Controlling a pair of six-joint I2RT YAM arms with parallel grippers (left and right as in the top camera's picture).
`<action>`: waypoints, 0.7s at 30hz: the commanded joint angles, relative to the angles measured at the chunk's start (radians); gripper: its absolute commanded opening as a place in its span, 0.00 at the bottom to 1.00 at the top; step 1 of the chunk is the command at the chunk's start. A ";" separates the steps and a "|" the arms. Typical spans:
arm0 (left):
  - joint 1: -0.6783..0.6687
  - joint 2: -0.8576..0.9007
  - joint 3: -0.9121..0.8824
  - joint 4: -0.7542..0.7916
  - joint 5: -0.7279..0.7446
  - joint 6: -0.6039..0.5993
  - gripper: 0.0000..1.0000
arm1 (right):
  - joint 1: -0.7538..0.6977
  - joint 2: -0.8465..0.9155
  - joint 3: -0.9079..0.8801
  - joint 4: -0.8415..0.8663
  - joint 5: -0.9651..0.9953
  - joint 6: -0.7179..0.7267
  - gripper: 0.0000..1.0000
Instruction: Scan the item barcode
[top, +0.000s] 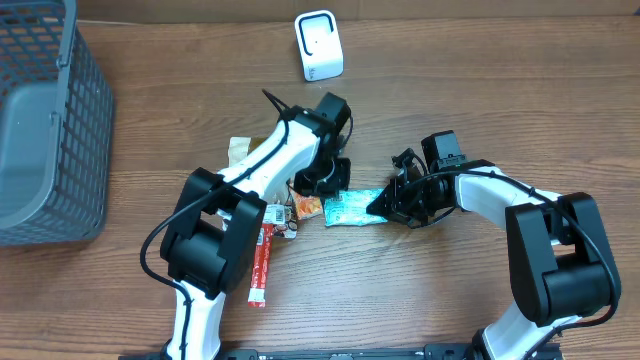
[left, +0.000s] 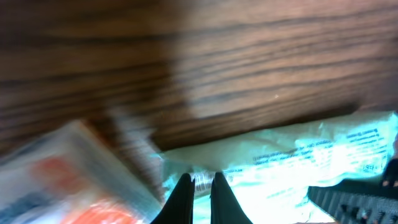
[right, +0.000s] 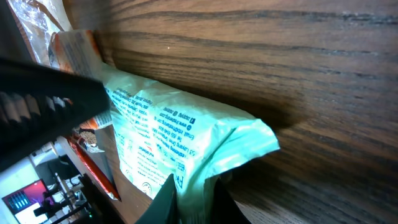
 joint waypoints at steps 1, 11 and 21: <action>0.029 -0.032 0.147 -0.072 -0.103 0.033 0.04 | 0.001 -0.008 -0.005 -0.005 0.018 -0.010 0.04; 0.203 -0.246 0.260 -0.247 -0.314 0.051 0.05 | 0.002 -0.008 -0.005 -0.008 0.018 -0.010 0.04; 0.527 -0.267 0.256 -0.349 -0.319 0.050 0.12 | 0.001 -0.008 -0.005 -0.009 0.018 -0.010 0.04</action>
